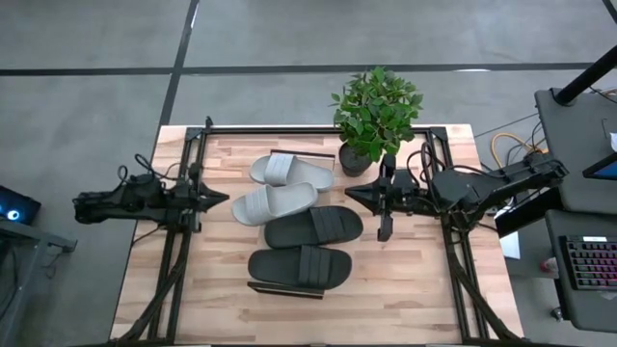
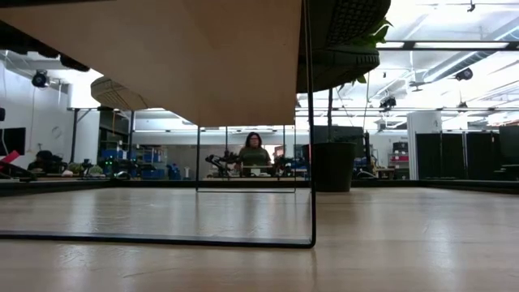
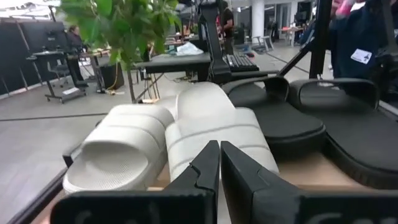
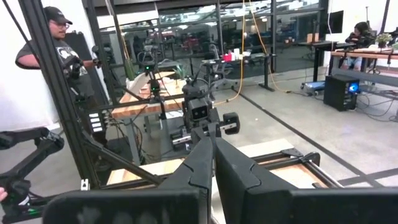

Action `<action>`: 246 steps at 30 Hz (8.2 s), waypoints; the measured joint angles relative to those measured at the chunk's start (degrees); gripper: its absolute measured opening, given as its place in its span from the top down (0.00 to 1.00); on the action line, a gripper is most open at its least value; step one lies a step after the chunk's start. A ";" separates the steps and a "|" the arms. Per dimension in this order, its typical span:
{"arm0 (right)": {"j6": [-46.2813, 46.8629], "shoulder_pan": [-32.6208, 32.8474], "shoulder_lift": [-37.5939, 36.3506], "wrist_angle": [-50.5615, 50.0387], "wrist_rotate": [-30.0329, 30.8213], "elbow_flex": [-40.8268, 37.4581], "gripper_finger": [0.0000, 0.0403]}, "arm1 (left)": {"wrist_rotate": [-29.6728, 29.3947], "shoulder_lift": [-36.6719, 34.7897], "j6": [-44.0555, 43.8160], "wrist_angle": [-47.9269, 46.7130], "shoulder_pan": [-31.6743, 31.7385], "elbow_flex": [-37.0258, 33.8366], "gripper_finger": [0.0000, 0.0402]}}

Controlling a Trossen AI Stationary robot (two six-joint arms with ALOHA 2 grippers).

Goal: Pick and place slides into the shelf
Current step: Return to Home Position

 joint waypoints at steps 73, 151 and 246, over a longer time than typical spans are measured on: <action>-9.25 -14.58 -31.93 44.92 -12.03 -60.66 0.98 | 2.89 0.62 0.30 15.59 0.04 -1.02 1.00; -2.11 -14.73 -64.41 -1.66 -14.92 -64.74 0.98 | 2.76 1.28 -0.21 15.47 0.00 -2.62 1.00; 1.73 -14.75 -62.16 -1.69 -14.73 -64.74 0.98 | 2.78 1.29 -0.23 15.52 0.04 -2.62 1.00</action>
